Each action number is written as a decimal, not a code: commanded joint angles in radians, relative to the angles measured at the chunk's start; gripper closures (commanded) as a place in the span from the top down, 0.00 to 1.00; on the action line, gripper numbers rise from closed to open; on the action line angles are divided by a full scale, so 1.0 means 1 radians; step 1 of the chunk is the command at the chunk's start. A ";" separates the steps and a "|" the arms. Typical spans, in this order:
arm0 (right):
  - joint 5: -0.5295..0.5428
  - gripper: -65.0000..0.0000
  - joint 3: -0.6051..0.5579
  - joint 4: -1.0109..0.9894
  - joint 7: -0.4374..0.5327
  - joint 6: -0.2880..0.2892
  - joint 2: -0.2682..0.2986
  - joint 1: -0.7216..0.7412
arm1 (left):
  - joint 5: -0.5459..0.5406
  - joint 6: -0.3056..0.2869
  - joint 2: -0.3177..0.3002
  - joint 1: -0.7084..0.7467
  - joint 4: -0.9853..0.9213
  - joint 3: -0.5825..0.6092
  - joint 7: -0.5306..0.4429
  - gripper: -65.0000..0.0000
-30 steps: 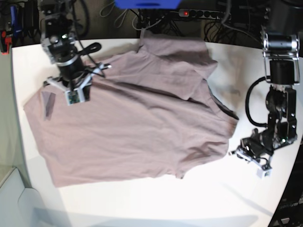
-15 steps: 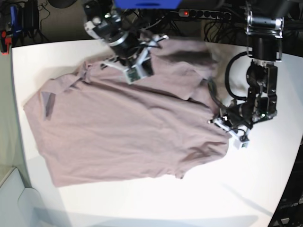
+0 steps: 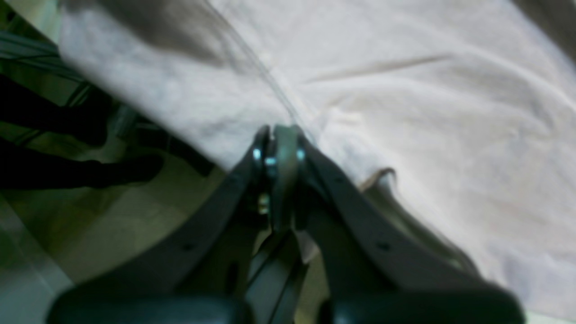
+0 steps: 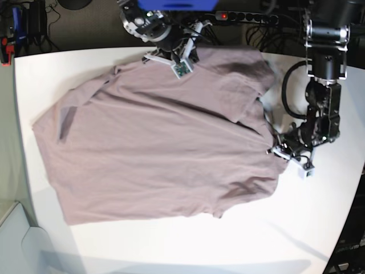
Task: Layout the t-shirt on the table in an organized manner, then fold the t-shirt properly
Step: 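Drag the grasped shirt portions with both grippers to reposition the shirt, then regrasp the shirt with both grippers and pull it outward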
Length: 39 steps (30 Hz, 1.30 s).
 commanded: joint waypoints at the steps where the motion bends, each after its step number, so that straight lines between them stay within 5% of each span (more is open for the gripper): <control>1: -0.004 0.00 0.003 0.003 -0.036 -0.002 0.025 -0.015 | 0.012 0.012 -0.015 -0.031 0.001 -0.003 -0.005 0.00; 13: -0.004 0.00 0.018 0.013 -0.037 -0.002 0.180 -0.004 | 0.012 0.012 -0.024 -0.151 -0.045 -0.001 -0.005 0.00; 21: -0.004 0.00 0.193 0.015 -0.036 0.003 0.189 0.000 | 0.164 0.010 -0.010 -0.156 -0.045 -0.006 -0.007 0.00; 29: -0.007 0.00 0.291 0.153 -0.044 0.004 0.189 0.017 | 0.170 0.010 -0.004 -0.156 -0.022 -0.012 0.004 0.00; 39: -0.008 0.00 0.290 0.285 -0.045 0.001 0.141 0.060 | 0.168 0.010 0.007 -0.059 0.301 -0.061 0.064 0.00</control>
